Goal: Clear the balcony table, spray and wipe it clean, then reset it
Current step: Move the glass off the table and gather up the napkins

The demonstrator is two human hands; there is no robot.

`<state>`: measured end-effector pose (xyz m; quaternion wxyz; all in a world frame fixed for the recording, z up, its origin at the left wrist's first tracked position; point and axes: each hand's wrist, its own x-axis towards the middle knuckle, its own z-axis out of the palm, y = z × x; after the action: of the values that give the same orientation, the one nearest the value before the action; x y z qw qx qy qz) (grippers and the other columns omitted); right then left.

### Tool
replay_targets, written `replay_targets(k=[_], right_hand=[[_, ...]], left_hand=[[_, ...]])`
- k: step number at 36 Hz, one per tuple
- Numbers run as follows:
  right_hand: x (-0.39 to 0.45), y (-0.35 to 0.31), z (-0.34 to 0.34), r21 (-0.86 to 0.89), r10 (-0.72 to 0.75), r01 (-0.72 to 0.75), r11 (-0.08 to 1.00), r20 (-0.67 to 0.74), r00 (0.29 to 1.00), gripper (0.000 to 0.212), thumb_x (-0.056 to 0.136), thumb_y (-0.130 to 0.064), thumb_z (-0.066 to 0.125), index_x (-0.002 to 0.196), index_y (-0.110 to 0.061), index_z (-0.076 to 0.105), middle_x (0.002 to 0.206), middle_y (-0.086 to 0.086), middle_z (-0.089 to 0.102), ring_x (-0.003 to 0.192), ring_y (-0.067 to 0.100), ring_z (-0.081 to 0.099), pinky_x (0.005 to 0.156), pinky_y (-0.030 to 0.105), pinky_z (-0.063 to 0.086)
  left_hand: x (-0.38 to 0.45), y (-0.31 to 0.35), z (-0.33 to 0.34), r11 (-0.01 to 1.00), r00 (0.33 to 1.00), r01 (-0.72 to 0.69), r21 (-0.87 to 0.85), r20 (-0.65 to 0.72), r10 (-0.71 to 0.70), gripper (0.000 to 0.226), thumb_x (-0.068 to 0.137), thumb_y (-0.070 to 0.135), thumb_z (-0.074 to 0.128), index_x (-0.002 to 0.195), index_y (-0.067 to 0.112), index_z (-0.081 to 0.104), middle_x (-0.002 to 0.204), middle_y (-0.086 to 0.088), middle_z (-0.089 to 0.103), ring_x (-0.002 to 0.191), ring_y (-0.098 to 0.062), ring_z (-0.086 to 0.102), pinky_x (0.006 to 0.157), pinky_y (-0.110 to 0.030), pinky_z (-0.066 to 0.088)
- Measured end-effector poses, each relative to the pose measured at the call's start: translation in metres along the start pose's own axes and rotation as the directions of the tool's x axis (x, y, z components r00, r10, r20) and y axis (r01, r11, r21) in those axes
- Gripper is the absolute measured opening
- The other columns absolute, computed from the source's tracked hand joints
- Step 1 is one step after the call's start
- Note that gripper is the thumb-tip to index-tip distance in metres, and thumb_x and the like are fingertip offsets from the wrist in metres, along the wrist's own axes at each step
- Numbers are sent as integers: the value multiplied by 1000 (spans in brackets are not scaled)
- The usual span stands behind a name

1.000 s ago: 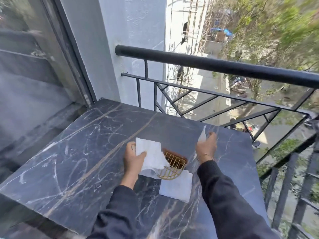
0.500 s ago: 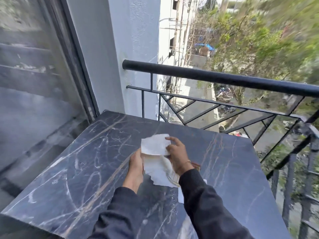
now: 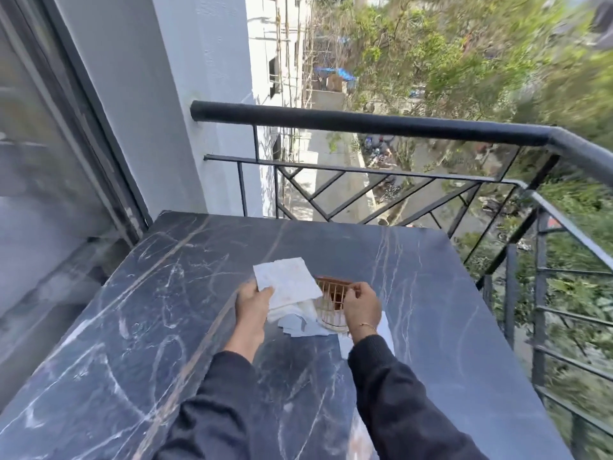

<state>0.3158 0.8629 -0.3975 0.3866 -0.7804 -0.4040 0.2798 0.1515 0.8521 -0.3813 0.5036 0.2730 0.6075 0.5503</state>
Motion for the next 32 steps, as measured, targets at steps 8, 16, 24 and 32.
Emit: replay_targets(k=[8, 16, 24, 32], right_hand=[[1, 73, -23, -559, 261, -222, 799, -11, 965, 52, 86, -37, 57, 129, -10, 46, 135, 14, 41, 125, 31, 38, 99, 41, 40], [6, 71, -16, -495, 348, -280, 823, 49, 936, 40, 89, -19, 51, 126, -6, 47, 128, 15, 55, 125, 34, 42, 100, 40, 39], [5, 62, -28, -315, 395, -336, 888, 145, 907, 38, 87, -20, 48, 122, -4, 55, 127, 20, 56, 122, 37, 47, 98, 37, 40], [3, 52, -57, -62, 432, -432, 900, -15, 902, 36, 93, -16, 43, 116, 8, 57, 124, 26, 57, 115, 40, 52, 93, 37, 42]], left_hand=[[-4, -16, 0, 982, 997, -73, 176, -26, 79, 30, 92, -4, 45, 115, 14, 51, 106, -3, 56, 96, -20, 52, 78, -26, 39], [0, -30, -11, 941, 992, -114, 317, -16, 125, 39, 91, -6, 39, 118, 16, 56, 110, -4, 54, 94, -20, 49, 72, -23, 37], [3, -35, -16, 951, 999, -44, 306, -6, 48, 31, 94, -3, 39, 97, 16, 64, 111, -7, 56, 99, -20, 49, 82, -25, 36], [2, -28, -7, 964, 999, -39, 263, 5, 39, 30, 94, -1, 41, 100, 16, 65, 101, -7, 56, 89, -22, 50, 77, -27, 39]])
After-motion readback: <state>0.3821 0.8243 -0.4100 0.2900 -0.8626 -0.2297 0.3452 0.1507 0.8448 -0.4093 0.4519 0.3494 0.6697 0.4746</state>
